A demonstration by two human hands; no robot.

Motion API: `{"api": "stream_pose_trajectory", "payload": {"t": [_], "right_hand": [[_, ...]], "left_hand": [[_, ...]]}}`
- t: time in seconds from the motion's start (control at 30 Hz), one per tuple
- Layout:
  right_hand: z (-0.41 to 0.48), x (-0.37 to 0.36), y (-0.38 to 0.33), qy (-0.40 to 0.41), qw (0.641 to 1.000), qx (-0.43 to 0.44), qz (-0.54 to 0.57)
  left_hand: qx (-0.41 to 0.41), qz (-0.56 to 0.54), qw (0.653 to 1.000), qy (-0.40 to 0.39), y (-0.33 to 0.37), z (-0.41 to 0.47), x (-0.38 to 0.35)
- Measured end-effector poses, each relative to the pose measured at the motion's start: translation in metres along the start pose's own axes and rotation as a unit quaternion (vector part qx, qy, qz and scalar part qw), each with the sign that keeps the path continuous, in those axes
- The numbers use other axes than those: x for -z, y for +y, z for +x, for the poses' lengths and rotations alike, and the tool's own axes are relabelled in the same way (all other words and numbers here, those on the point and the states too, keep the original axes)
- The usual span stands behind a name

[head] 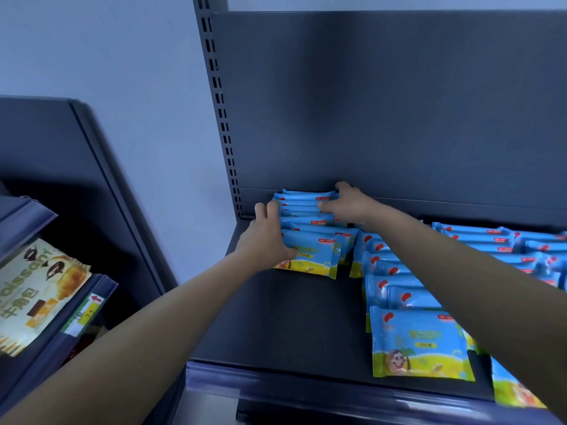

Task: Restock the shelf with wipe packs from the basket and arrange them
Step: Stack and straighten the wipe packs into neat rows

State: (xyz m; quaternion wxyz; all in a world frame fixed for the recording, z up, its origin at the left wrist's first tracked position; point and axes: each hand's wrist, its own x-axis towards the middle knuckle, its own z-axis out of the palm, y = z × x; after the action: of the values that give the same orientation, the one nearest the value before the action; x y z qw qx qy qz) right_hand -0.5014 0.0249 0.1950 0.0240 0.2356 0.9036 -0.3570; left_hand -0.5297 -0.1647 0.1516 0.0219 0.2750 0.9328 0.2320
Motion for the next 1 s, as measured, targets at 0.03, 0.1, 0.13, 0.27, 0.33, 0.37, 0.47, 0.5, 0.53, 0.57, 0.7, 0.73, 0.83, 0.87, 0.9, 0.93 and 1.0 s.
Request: {"api": "stream_pose_trajectory", "payload": {"t": [0.03, 0.1, 0.13, 0.27, 0.33, 0.37, 0.47, 0.5, 0.53, 0.57, 0.7, 0.73, 0.83, 0.87, 0.9, 0.93, 1.0], "right_hand": [[0.001, -0.003, -0.002, 0.001, 0.999, -0.017, 0.041], [0.002, -0.01, -0.006, 0.005, 0.99, -0.046, 0.135], [0.002, -0.012, -0.008, 0.011, 0.982, -0.059, 0.179], [0.0, -0.008, -0.009, -0.017, 0.95, -0.071, 0.305], [-0.004, -0.002, -0.009, -0.008, 0.956, -0.056, 0.289], [-0.006, 0.001, -0.008, 0.004, 0.963, -0.05, 0.267], [-0.014, 0.003, -0.005, 0.021, 0.981, -0.045, 0.186], [-0.019, 0.001, -0.004, 0.017, 0.983, -0.047, 0.175], [-0.024, -0.001, -0.003, 0.012, 0.983, -0.05, 0.177], [-0.028, -0.004, -0.002, 0.01, 0.981, -0.05, 0.186], [-0.036, -0.011, -0.004, 0.052, 0.968, -0.024, 0.244], [-0.037, -0.011, -0.005, 0.066, 0.965, -0.02, 0.252], [-0.04, -0.006, -0.005, 0.101, 0.969, -0.01, 0.227], [-0.04, -0.005, -0.004, 0.105, 0.97, -0.013, 0.218], [-0.04, -0.005, -0.002, 0.103, 0.97, -0.019, 0.218], [-0.04, -0.006, 0.0, 0.096, 0.968, -0.023, 0.231], [-0.039, -0.012, 0.003, 0.084, 0.955, -0.022, 0.284]], "left_hand": [[0.001, -0.014, 1.0, -0.008, 0.001, 0.0, -0.001], [0.003, -0.048, 0.999, -0.022, 0.004, 0.001, -0.004], [0.004, -0.059, 0.998, -0.031, 0.004, 0.001, -0.005], [0.002, -0.023, 0.997, -0.079, 0.003, 0.003, -0.006], [-0.001, -0.006, 0.998, -0.069, 0.003, 0.002, -0.007], [-0.001, -0.001, 0.998, -0.061, 0.003, 0.002, -0.008], [0.007, 0.001, 0.999, -0.042, 0.004, 0.0, -0.01], [0.009, 0.001, 0.999, -0.034, 0.003, -0.001, -0.01], [0.01, 0.002, 1.0, -0.025, 0.003, -0.002, -0.01], [0.01, 0.003, 1.0, -0.017, 0.003, -0.003, -0.011], [0.015, 0.004, 1.0, 0.013, 0.005, -0.008, -0.013], [0.015, 0.007, 1.0, 0.02, 0.005, -0.009, -0.013], [0.019, 0.012, 0.999, 0.037, 0.006, -0.012, -0.013], [0.023, 0.011, 0.999, 0.038, 0.006, -0.012, -0.013], [0.027, 0.011, 0.999, 0.037, 0.006, -0.012, -0.013], [0.03, 0.01, 0.999, 0.035, 0.007, -0.012, -0.012], [0.031, -0.002, 0.999, 0.023, 0.008, -0.012, -0.012]]}}
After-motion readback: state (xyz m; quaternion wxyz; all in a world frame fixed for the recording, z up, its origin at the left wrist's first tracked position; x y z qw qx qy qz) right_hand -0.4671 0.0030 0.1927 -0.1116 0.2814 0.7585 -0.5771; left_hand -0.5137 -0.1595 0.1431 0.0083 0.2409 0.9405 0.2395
